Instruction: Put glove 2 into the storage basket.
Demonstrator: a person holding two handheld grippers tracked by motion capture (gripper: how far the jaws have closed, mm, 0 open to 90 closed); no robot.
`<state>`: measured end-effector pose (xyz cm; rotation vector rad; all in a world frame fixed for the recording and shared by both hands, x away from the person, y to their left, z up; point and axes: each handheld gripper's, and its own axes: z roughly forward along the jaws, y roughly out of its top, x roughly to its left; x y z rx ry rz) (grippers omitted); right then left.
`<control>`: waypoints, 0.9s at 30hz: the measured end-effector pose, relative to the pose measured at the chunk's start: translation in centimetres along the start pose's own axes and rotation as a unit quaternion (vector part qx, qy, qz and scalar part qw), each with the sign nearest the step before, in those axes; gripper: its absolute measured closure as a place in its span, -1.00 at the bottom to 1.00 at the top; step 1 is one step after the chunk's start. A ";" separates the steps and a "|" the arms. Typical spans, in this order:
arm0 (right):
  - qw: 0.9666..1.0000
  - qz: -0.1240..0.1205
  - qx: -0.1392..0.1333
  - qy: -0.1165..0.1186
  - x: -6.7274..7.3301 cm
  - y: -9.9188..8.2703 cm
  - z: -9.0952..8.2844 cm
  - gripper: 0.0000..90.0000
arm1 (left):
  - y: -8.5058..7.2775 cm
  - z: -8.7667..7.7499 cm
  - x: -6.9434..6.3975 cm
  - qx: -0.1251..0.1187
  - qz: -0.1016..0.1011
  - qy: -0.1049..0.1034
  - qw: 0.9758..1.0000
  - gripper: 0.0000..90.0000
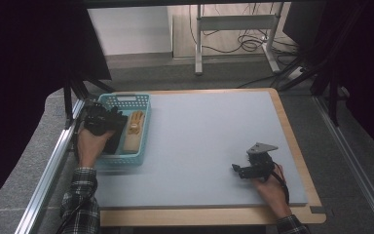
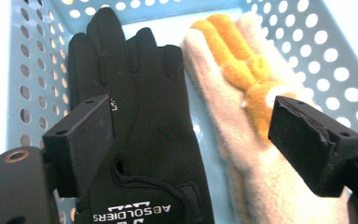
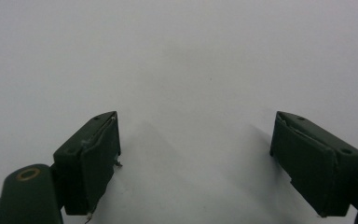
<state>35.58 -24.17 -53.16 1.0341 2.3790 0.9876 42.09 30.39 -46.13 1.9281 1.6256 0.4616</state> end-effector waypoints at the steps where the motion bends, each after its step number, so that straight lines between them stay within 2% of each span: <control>1: 1.000 0.000 0.000 0.000 0.0 0.0 0.0 -0.65 | 0.0 -0.1 -0.1 -0.001 0.001 -0.001 1.000 -0.69; 11: 1.000 0.000 0.000 0.000 0.0 0.0 0.0 -0.66 | -0.5 -1.2 -0.7 -0.024 0.005 -0.026 0.999 -0.80; 27: 1.000 -0.001 0.000 0.000 0.0 0.0 0.0 -0.65 | -1.0 -2.8 -1.9 -0.048 0.026 -0.044 0.998 -0.88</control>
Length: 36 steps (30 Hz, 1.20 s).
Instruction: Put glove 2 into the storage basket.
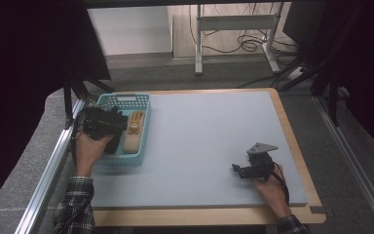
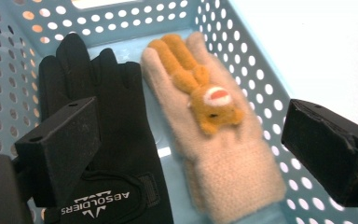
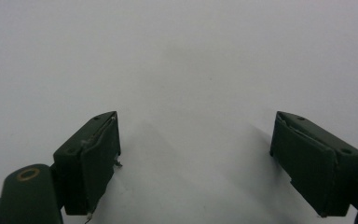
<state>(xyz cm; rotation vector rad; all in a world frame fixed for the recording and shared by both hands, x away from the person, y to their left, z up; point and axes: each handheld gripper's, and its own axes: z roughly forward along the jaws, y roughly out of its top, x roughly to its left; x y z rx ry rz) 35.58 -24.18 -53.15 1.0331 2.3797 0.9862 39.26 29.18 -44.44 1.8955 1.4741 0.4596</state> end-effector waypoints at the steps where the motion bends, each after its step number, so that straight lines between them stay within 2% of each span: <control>1: 1.000 0.000 0.000 0.000 0.0 0.0 0.0 -0.65 | 0.0 -0.1 -0.1 -0.002 0.001 0.000 1.000 -0.89; 16: 1.000 0.000 0.000 0.000 0.0 0.0 0.0 -0.65 | -0.5 -1.0 -1.9 -0.013 0.028 -0.016 0.999 -0.97; 29: 1.000 0.000 0.000 0.000 0.0 0.0 0.0 -0.65 | -1.0 -1.3 -3.3 -0.014 0.051 -0.012 0.999 -1.00; 36: 1.000 0.000 0.000 0.000 0.0 0.0 0.0 -0.66 | -1.1 -1.5 -4.5 -0.011 0.073 -0.006 0.997 -1.00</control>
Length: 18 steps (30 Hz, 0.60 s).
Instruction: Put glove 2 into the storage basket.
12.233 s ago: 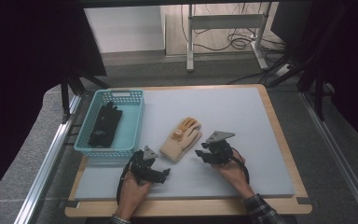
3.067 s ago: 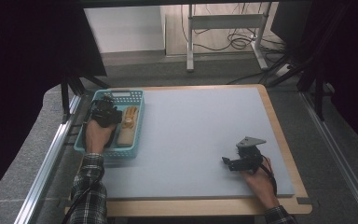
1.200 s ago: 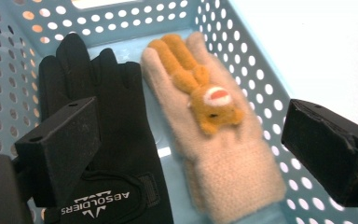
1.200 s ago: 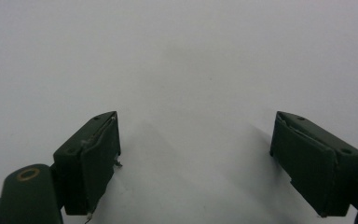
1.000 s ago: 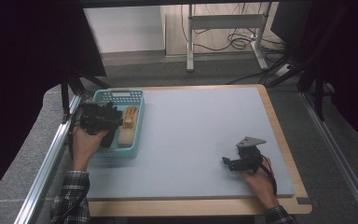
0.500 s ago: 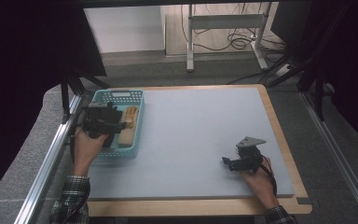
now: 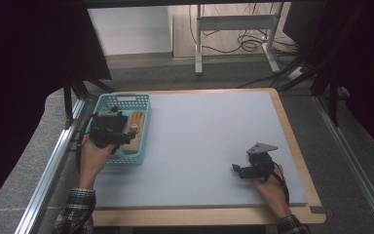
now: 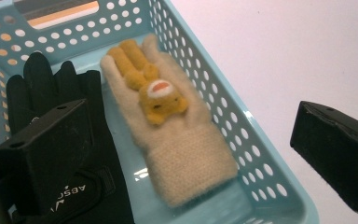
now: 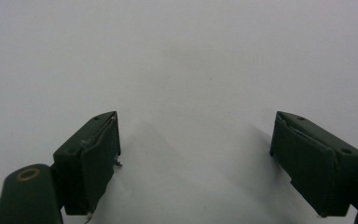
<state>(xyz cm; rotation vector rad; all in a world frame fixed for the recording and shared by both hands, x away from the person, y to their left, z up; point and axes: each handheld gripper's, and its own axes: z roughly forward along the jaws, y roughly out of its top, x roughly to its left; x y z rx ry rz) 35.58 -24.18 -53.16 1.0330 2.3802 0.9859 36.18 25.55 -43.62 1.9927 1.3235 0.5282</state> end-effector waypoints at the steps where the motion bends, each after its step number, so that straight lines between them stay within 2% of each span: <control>1: 1.000 -0.001 0.000 0.000 0.0 0.0 0.0 -0.65 | 0.0 0.0 -0.1 0.000 0.001 -0.001 1.000 -1.00; 18: 1.000 -0.002 0.000 0.000 0.0 0.0 0.0 -0.66 | -0.1 0.2 -2.9 -0.010 0.031 -0.018 0.999 -1.00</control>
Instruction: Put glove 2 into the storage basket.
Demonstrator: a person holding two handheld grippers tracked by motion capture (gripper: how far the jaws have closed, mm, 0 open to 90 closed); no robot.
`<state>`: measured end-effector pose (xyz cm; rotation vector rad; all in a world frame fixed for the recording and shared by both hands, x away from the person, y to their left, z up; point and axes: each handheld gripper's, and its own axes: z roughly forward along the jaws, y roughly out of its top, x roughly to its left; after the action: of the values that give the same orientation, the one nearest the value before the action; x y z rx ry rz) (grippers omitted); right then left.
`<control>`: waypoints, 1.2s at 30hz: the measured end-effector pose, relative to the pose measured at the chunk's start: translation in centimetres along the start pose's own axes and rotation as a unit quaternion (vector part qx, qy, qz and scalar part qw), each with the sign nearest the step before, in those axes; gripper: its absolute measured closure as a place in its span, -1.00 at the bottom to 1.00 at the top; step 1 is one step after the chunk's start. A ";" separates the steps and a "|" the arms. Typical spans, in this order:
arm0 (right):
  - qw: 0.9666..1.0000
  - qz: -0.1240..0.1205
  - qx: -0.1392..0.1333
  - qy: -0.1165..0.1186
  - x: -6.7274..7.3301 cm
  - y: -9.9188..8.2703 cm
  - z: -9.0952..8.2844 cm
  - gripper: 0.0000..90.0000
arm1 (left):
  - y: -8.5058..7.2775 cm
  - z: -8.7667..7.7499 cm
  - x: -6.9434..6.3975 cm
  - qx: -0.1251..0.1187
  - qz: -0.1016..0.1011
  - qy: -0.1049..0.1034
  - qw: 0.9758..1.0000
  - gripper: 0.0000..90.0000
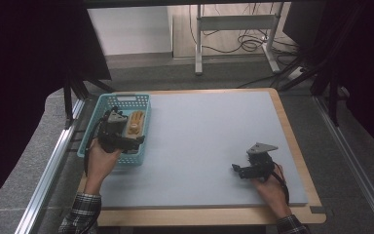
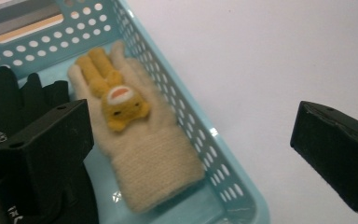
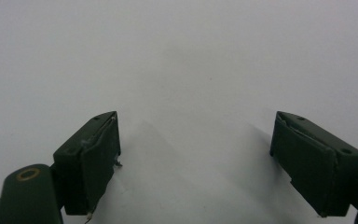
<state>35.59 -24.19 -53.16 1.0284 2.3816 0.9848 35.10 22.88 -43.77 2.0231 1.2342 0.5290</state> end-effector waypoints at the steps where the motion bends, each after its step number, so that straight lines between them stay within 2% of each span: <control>1: 1.000 0.001 0.000 0.000 0.0 0.0 0.0 -0.65 | 0.0 0.0 -0.1 0.000 0.002 -0.002 1.000 -1.00; 20: 1.000 0.001 0.000 -0.001 0.0 0.0 0.0 -0.66 | 0.2 0.6 -2.5 -0.011 0.020 -0.028 0.999 -1.00; 36: 1.000 0.000 0.000 -0.001 0.0 0.0 0.0 -0.65 | 0.1 1.4 -3.9 -0.018 0.019 -0.049 0.998 -1.00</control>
<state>35.61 -24.17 -53.15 1.0295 2.3800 0.9849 34.22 18.91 -44.60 2.0202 1.1226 0.4622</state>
